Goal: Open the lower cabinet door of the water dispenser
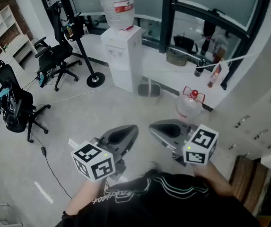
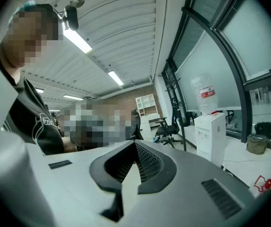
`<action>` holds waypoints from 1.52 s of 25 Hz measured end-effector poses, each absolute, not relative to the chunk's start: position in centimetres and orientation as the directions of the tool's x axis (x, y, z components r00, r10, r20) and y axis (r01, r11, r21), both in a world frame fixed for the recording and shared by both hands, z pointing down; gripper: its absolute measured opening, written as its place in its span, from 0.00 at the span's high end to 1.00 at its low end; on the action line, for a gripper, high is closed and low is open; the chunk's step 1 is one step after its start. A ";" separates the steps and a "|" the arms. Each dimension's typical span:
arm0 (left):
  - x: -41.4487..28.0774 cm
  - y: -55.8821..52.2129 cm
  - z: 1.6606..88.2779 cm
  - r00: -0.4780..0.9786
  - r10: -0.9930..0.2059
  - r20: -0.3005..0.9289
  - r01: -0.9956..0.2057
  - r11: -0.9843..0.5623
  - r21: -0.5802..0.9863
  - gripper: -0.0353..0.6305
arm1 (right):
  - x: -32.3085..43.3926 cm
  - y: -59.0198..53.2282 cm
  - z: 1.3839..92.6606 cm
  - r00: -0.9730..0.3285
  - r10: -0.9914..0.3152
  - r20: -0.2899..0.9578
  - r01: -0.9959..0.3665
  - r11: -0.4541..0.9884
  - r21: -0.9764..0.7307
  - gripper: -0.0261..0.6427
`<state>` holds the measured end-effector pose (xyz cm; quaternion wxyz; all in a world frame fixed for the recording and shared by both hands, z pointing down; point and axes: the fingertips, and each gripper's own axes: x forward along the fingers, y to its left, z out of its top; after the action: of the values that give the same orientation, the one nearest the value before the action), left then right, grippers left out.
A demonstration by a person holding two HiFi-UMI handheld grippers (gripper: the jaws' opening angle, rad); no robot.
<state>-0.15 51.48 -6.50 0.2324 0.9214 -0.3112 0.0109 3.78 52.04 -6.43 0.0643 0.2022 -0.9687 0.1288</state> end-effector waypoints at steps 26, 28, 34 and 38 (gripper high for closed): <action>0.1 41.4 -3.7 0.798 -0.579 0.169 -0.587 -0.683 0.435 0.95 | 4.7 41.6 -3.2 -0.890 -0.407 0.205 -0.452 0.845 -0.287 0.94; 1.1 38.4 -3.0 0.789 -0.586 0.185 -0.599 -0.666 0.444 0.95 | 5.8 38.5 -2.5 -0.893 -0.400 0.206 -0.447 0.841 -0.304 0.94; 4.1 29.0 0.4 0.754 -0.609 0.246 -0.638 -0.591 0.493 0.95 | 8.6 28.7 0.3 -0.909 -0.350 0.228 -0.413 0.837 -0.360 0.94; 6.3 22.7 2.2 0.732 -0.623 0.275 -0.663 -0.558 0.499 0.95 | 10.4 22.3 1.8 -0.917 -0.322 0.237 -0.392 0.838 -0.380 0.94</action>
<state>6.31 22.74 2.23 0.2969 0.8820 -0.3644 0.0334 10.37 22.33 1.81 0.0823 0.1869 -0.9550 0.2149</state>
